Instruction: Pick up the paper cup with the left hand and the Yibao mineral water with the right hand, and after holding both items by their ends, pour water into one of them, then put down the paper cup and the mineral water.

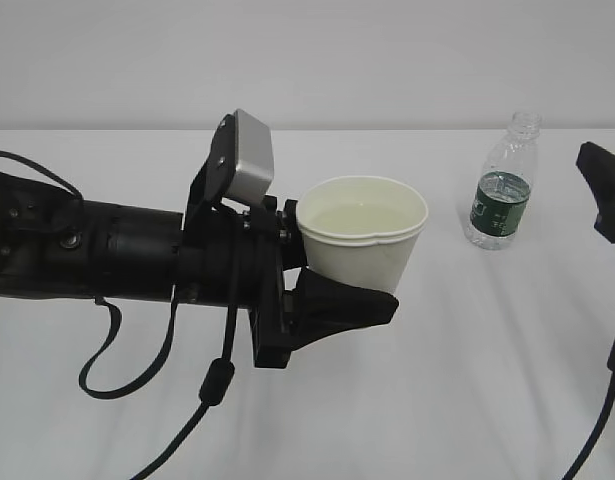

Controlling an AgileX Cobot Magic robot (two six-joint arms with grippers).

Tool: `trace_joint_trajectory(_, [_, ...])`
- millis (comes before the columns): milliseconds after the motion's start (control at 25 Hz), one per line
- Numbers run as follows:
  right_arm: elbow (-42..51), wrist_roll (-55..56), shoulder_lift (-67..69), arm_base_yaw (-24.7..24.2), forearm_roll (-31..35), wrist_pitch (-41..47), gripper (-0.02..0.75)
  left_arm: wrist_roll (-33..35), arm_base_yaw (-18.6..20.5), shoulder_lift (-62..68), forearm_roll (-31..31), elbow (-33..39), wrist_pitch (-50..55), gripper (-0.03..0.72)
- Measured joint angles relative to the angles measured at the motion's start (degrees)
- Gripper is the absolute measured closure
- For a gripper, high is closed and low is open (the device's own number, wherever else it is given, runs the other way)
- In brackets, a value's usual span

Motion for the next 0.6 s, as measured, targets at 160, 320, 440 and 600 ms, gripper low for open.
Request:
trace_joint_trajectory(160, [0.1, -0.5, -5.2, 0.0, 0.1, 4.7, 0.146, 0.0, 0.0, 0.0, 0.0, 0.0, 0.0, 0.231])
trace_joint_trajectory(320, [0.3, -0.5, -9.8, 0.0, 0.1, 9.3, 0.145, 0.0, 0.0, 0.0, 0.0, 0.0, -0.1, 0.231])
trace_joint_trajectory(440, [0.5, -0.6, -12.7, 0.0, 0.1, 12.0, 0.145, 0.0, 0.0, 0.0, 0.0, 0.0, -0.1, 0.231])
trace_joint_trajectory(600, [0.6, -0.7, -16.0, 0.0, 0.1, 15.7, 0.145, 0.0, 0.0, 0.0, 0.0, 0.0, -0.1, 0.231])
